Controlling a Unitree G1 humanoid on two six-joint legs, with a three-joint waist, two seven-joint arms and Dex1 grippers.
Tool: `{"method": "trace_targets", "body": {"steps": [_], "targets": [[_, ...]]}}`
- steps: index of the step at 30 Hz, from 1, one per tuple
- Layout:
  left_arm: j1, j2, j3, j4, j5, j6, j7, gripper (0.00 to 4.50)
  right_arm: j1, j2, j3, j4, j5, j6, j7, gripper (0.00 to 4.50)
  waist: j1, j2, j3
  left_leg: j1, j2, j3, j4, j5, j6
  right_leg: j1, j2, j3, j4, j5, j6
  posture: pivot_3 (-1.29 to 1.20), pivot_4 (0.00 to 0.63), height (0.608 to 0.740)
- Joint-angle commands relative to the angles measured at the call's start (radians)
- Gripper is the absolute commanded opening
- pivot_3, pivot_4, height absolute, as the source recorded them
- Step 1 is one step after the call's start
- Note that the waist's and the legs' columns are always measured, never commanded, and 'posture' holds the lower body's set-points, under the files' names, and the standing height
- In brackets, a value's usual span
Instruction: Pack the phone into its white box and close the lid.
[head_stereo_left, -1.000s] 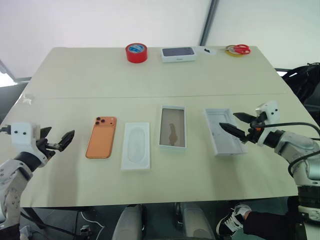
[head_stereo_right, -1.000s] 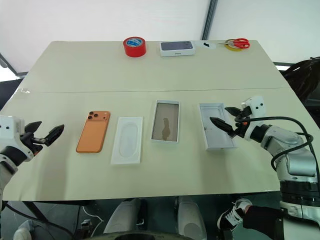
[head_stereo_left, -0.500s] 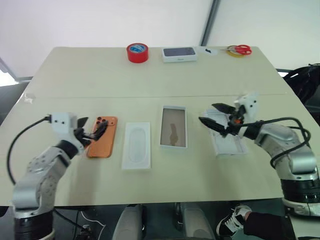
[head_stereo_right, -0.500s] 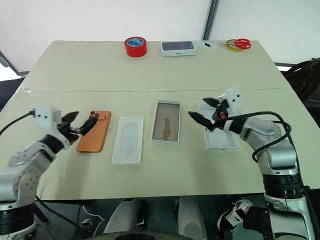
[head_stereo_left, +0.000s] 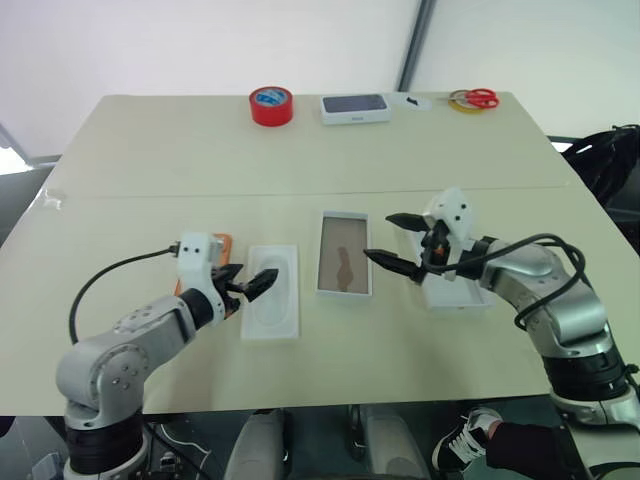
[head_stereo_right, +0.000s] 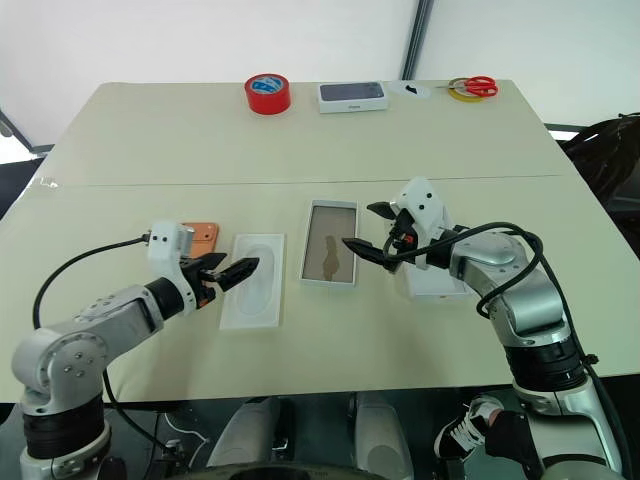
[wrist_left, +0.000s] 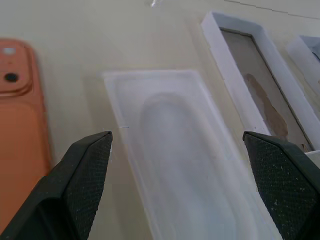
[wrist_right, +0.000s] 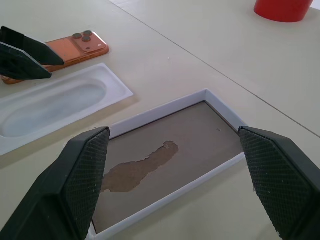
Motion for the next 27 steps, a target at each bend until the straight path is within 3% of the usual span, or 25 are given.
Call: {"method": "trace_targets", "body": {"steps": [1, 12, 16, 22, 27], "targets": [[-0.024, -0.007, 0.019, -0.042, -0.039, 0.082, 0.044, 4.4, -0.007, -0.011, -0.002, -0.035, -0.002, -0.017, 0.019, 4.32, 0.001, 0.0, 0.0, 0.0, 0.0, 0.0, 0.0, 0.0, 0.0, 0.0, 0.0, 0.0, 0.0, 0.0, 0.0, 0.0, 0.15, 0.732], [-0.113, -0.082, 0.079, 0.031, -0.079, 0.334, 0.059, 4.4, 0.0, -0.116, 0.091, -0.116, 0.005, 0.025, 0.179, 4.32, 0.002, 0.0, 0.0, 0.0, -0.001, 0.0, 0.0, 0.0, 0.0, 0.001, 0.0, 0.0, 0.0, -0.001, -0.001, 0.0, 0.15, 0.732], [-0.115, -0.072, 0.096, 0.063, -0.072, 0.334, 0.068, 3.1, -0.024, -0.15, 0.147, -0.135, -0.028, 0.067, 0.196, 4.33, 0.002, 0.0, 0.0, 0.002, 0.0, -0.001, 0.0, 0.0, 0.0, 0.002, 0.0, 0.0, 0.0, -0.002, -0.003, 0.0, 0.15, 0.732], [-0.12, -0.067, 0.105, 0.079, -0.069, 0.334, 0.082, 0.02, -0.095, -0.171, 0.249, -0.137, -0.08, 0.159, 0.207, 4.33, 0.005, -0.001, -0.001, 0.001, -0.001, -0.001, 0.0, 0.0, 0.0, 0.002, 0.0, 0.0, -0.001, -0.002, -0.004, 0.0, 0.15, 0.732], [-0.138, -0.072, 0.124, 0.094, -0.063, 0.334, 0.11, 0.02, -0.152, -0.118, 0.324, -0.156, -0.094, 0.244, 0.179, 4.33, 0.003, -0.001, -0.001, 0.001, 0.0, -0.001, 0.0, 0.0, 0.0, 0.002, 0.0, 0.0, 0.0, -0.002, -0.004, 0.0, 0.15, 0.732]]}}
